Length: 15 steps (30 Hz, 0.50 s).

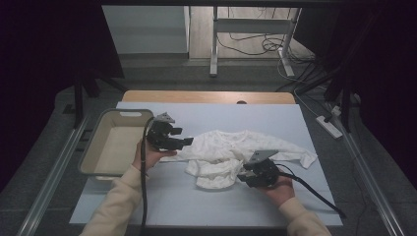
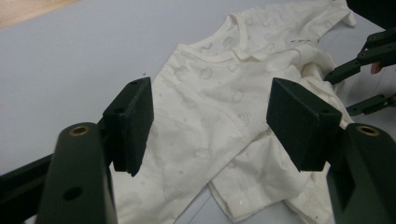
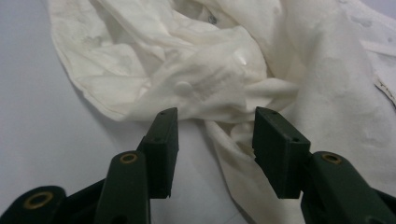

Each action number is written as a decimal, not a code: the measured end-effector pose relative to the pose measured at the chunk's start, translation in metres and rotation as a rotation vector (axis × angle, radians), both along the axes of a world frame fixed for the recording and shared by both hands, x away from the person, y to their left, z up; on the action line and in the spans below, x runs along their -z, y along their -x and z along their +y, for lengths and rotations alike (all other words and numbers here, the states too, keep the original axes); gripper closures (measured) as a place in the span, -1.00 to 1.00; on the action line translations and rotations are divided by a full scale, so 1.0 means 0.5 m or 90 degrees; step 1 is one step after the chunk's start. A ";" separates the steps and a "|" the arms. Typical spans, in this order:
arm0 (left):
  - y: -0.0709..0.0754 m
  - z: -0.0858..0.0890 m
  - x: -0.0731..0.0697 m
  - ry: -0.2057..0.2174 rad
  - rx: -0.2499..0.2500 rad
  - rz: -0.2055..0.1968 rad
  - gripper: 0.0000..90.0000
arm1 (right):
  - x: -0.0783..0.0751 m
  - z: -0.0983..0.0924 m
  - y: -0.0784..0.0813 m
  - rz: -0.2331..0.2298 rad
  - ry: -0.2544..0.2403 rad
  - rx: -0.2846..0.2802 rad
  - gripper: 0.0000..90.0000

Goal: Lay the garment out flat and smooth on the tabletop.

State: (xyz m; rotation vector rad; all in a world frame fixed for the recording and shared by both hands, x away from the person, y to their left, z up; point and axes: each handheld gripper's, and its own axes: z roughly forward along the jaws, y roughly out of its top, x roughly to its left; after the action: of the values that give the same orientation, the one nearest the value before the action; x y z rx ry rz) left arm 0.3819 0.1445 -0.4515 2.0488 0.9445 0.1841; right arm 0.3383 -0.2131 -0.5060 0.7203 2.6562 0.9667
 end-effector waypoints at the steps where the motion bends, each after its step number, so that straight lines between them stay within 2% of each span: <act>1: 0.000 0.000 0.000 0.000 0.000 -0.001 -0.28 | 0.003 0.000 -0.001 0.000 0.005 0.003 0.19; 6: 0.001 -0.002 0.000 -0.002 0.000 -0.002 -0.28 | 0.011 0.004 -0.004 0.001 0.021 0.009 0.35; 9: 0.001 -0.001 0.000 -0.001 -0.002 -0.002 -0.28 | 0.015 0.005 -0.006 -0.004 0.045 0.012 0.47; 15: 0.002 -0.003 -0.001 -0.002 -0.002 -0.004 -0.28 | 0.015 0.003 -0.009 -0.008 0.048 0.021 0.76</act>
State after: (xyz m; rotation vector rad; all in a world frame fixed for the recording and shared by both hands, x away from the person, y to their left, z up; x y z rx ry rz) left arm 0.3807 0.1430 -0.4510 2.0478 0.9439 0.1942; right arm 0.3428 -0.2115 -0.5135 0.7363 2.6459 0.8552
